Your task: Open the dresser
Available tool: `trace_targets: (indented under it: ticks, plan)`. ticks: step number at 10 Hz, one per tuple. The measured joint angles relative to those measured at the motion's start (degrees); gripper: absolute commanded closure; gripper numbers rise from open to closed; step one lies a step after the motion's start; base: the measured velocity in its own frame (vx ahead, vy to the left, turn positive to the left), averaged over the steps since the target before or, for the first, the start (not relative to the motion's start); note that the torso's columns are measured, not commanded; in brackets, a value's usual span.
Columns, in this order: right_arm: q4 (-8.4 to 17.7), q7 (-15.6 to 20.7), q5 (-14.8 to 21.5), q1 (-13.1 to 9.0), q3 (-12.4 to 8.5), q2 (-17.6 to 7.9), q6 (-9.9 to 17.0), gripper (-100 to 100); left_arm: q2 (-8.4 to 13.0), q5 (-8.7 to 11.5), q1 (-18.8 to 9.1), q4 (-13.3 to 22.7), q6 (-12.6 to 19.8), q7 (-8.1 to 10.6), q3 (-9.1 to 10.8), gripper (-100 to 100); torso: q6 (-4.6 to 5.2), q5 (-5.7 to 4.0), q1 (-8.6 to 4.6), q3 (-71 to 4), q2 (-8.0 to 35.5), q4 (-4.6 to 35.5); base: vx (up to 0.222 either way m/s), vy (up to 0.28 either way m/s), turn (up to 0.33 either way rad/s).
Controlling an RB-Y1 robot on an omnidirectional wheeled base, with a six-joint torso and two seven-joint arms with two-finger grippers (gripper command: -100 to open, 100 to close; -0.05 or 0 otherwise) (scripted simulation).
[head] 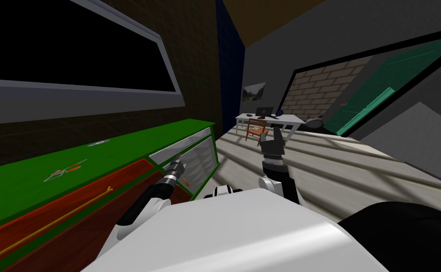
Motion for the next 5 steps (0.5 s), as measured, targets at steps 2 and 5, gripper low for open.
trace_targets:
  ticks: [2, 5]
  plan:
    - [0.00, 0.00, 0.00, 0.00, -0.01, -0.01, 0.00, 0, -0.05, -0.07, -0.94, 0.63, -0.22, 0.06, 0.30, -100, -0.01, 0.04, 0.07, 0.02, 0.05, 0.00, 0.094, 0.144, -0.013]
    - [0.00, 0.00, 0.00, 0.00, 0.00, 0.00, 0.00, 0, 0.43, 0.52, -0.15, -1.50, 0.36, 0.17, 0.58, -100, 0.01, -0.07, -0.27, -0.06, -0.05, -0.03, 0.060, 0.045, -0.004]
